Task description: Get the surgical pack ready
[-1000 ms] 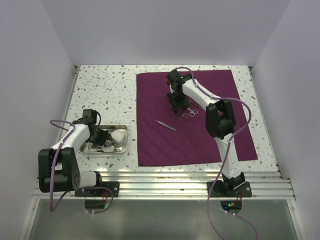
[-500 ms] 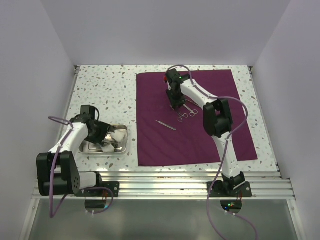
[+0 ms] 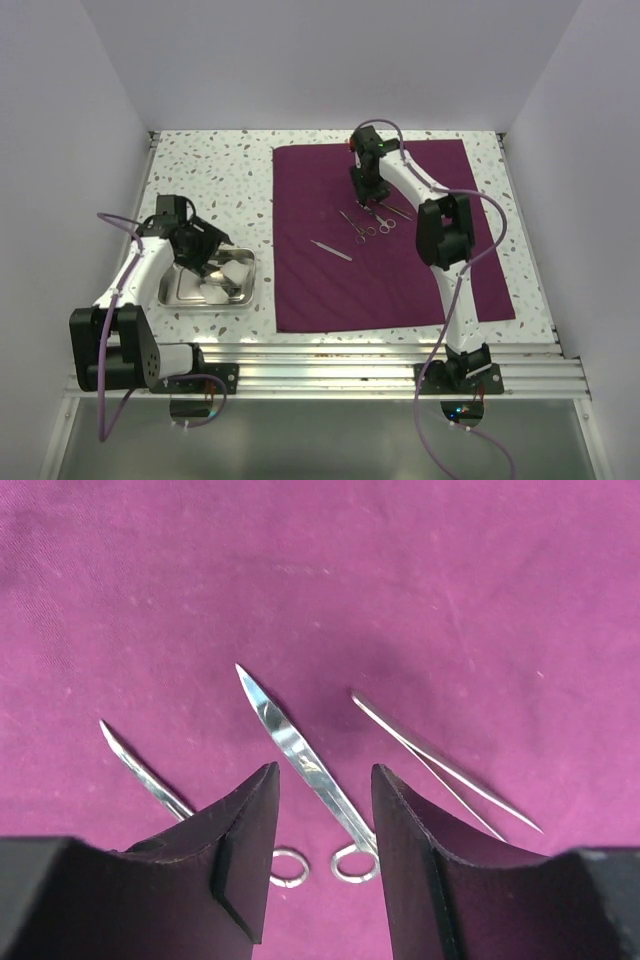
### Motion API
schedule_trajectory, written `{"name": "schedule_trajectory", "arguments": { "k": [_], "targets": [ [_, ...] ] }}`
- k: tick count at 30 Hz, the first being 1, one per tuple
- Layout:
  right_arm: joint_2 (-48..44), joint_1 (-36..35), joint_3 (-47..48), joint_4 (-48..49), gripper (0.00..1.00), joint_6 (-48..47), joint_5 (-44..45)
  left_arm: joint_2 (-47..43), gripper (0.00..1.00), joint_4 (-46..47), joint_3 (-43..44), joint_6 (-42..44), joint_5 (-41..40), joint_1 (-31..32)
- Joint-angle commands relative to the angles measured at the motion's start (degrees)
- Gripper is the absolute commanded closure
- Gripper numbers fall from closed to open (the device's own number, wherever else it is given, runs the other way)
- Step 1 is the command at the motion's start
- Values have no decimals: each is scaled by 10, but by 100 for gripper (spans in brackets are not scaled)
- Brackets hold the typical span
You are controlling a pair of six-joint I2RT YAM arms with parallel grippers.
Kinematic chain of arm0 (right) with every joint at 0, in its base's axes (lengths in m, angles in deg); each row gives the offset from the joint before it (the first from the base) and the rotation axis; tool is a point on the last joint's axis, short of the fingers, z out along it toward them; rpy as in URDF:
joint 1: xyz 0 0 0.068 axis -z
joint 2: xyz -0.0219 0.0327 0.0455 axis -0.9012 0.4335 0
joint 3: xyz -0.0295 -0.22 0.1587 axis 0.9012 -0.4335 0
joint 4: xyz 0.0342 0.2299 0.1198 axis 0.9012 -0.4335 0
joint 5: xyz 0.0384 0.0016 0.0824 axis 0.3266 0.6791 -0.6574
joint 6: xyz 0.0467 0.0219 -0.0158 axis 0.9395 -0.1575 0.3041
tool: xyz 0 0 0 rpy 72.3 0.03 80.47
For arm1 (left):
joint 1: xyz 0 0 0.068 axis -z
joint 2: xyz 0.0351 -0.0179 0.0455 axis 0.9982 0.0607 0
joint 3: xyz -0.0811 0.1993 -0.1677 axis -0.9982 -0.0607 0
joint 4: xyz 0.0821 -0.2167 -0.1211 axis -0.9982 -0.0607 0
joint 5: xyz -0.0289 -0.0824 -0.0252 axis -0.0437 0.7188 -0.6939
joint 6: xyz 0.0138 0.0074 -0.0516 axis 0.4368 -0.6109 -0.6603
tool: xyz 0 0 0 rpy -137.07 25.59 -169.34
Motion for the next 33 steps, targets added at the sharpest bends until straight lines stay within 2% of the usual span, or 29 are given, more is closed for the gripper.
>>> {"name": "schedule_trajectory", "arguments": {
  "k": [1, 12, 16, 20, 28, 33],
  "targets": [
    [18, -10, 21, 12, 54, -10, 0, 4, 28, 54, 21, 39, 40, 9],
    [36, -5, 9, 22, 57, -14, -19, -1, 30, 87, 34, 61, 72, 26],
    [42, 1, 7, 27, 65, -26, -38, -1, 30, 92, 39, 65, 78, 28],
    [33, 8, -8, 35, 68, -26, -45, 3, 30, 84, 51, 80, 73, 35],
    [4, 9, 2, 18, 90, -24, -21, 18, 30, 115, 83, 116, 81, 99],
    [-27, 10, 9, -1, 100, -9, 4, 52, 20, 128, 123, 137, 74, 145]
  ]
}}
